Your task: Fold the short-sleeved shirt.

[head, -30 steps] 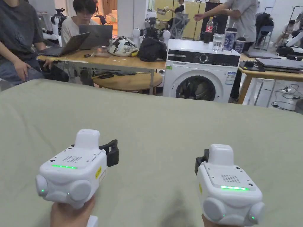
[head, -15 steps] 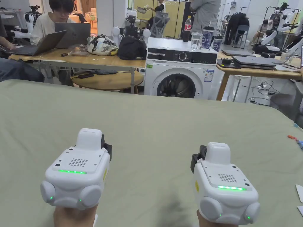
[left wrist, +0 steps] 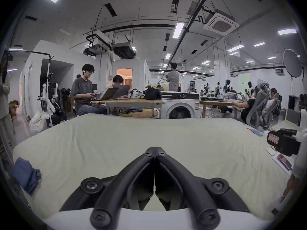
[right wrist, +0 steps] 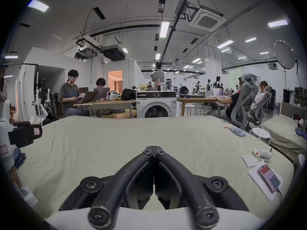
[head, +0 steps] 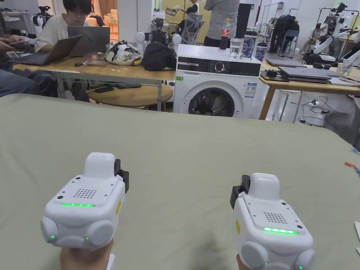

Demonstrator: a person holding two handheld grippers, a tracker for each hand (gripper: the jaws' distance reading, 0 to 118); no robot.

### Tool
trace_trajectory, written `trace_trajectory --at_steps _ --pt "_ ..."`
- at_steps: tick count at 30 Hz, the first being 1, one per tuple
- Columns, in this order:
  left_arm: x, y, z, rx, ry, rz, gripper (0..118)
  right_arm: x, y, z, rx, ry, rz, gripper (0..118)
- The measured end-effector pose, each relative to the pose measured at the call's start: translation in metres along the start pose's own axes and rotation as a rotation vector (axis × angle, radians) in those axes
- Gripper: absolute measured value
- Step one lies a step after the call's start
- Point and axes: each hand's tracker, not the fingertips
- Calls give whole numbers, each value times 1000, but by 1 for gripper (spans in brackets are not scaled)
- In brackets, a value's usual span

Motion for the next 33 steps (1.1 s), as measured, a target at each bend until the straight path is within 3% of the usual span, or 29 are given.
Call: trace_trajectory --at_steps 10,11,12,13,15,17,23,27,30,33 --pt "1 0 0 -15 -2 -12 0 -1 -1 -2 -5 -4 2 0" --pt "2 0 0 -15 8 -17 5 -1 0 -2 -3 -10 4 0" --pt "4 0 -1 -20 16 -24 20 -1 0 -3 -5 -14 6 6" --pt "4 0 -1 -17 17 -27 34 -1 1 -3 -5 -17 6 20" --pt "1 0 -4 -26 13 -26 55 -1 2 -4 -3 -26 9 63" --pt "1 0 -4 -29 6 -16 61 0 2 -5 -7 -27 9 78" --pt "-2 1 5 19 -14 1 70 2 4 -6 9 -60 27 83" --pt "-3 2 5 34 -35 16 74 6 7 -7 -23 -23 -13 83" --pt "-3 1 4 30 -45 16 74 14 8 -12 -51 55 -107 83" --pt "-4 -3 4 40 -43 16 74 14 6 -10 -16 11 -92 83"
